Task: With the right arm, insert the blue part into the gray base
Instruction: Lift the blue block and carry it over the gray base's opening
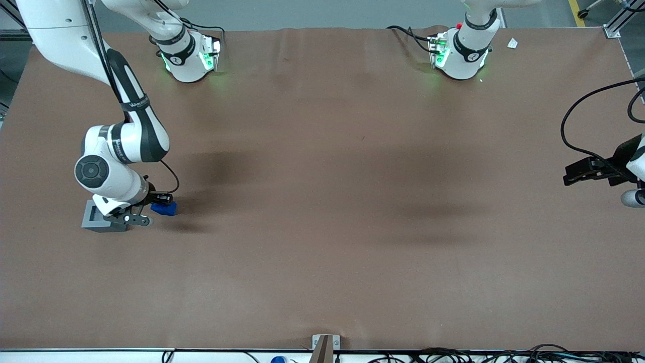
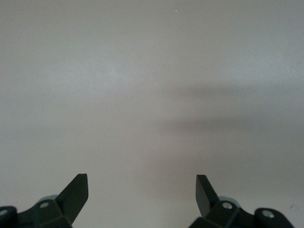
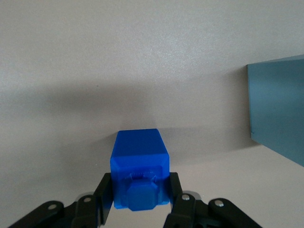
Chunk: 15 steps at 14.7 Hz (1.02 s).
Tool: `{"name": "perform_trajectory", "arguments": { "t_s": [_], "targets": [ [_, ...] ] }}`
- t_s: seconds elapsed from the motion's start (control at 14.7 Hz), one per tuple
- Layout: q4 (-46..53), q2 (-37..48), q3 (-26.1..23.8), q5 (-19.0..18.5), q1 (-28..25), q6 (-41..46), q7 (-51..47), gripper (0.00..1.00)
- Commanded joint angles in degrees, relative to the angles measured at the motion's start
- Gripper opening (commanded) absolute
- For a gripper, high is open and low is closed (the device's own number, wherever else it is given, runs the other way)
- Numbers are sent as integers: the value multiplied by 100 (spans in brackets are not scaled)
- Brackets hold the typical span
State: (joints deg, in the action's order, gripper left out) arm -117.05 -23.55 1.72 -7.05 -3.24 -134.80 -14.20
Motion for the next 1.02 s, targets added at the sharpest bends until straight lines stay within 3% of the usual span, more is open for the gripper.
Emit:
{"name": "perform_trajectory", "arguments": {
  "t_s": [0.0, 0.07, 0.2, 0.41, 0.54, 0.95],
  "targets": [
    [-46, -1, -31, -147, 43, -55, -48, 8],
    [-20, 8, -31, -147, 43, -20, -48, 1],
    [242, 43, -22, -156, 43, 277, 5, 0],
    [1085, 52, -22, -165, 52, 1435, 58, 0],
    [1508, 43, -13, -357, 182, 1991, 442, 0],
    [1738, 87, -22, -437, 832, 2046, 1532, 0]
  ]
}}
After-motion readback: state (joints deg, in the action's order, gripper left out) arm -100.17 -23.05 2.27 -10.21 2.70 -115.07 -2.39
